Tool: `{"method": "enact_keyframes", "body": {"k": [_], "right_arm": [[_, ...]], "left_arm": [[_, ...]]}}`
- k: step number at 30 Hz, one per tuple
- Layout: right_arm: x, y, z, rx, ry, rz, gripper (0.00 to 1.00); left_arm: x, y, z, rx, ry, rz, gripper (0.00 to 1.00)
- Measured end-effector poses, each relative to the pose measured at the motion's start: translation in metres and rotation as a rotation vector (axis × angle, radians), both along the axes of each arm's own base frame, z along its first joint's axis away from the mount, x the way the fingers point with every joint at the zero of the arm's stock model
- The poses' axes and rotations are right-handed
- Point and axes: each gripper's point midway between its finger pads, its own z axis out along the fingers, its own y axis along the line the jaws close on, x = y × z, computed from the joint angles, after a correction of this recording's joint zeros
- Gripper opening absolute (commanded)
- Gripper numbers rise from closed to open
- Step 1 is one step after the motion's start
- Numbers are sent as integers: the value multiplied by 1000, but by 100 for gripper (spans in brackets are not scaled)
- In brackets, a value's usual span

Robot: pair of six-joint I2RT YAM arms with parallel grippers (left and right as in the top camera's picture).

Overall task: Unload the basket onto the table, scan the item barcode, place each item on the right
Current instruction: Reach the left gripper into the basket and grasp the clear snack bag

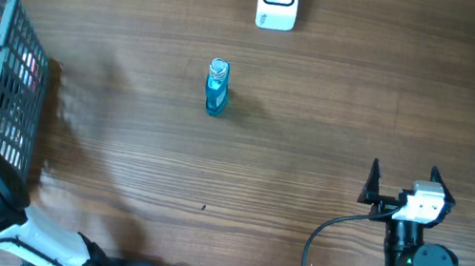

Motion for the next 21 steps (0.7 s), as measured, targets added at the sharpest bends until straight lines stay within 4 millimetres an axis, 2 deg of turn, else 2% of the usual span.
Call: {"method": "enact_keyframes", "body": {"k": [1,2,3,5,11,12,15,18,20,21], "right_arm": [[0,0,0,0,0,0,100],[0,0,0,0,0,0,100],[0,0,0,0,0,0,100],[0,0,0,0,0,0,100],[0,0,0,0,0,0,100],[0,0,0,0,0,0,100],[0,0,0,0,0,0,100],[0,0,0,0,0,0,100],[0,0,0,0,0,0,100],[0,0,0,0,0,0,100]], "left_arm": [[0,0,0,0,-1,-1,89],[0,0,0,-1,-1,-1,84],[-1,-1,0,-3,3,0,84],[-2,-2,-2,-10,13,-3,99],[-5,-6,-5,-20,11,-6,100],[-6,-6,-5,-21,13,-6,93],[-12,-9,-7,-30,42,-5,42],[-18,-9,-8,-32,60,-4,4],[-11,-9,1,-35,30,-11,4],[-14,-13,-3,-59,52,-11,4]]}}
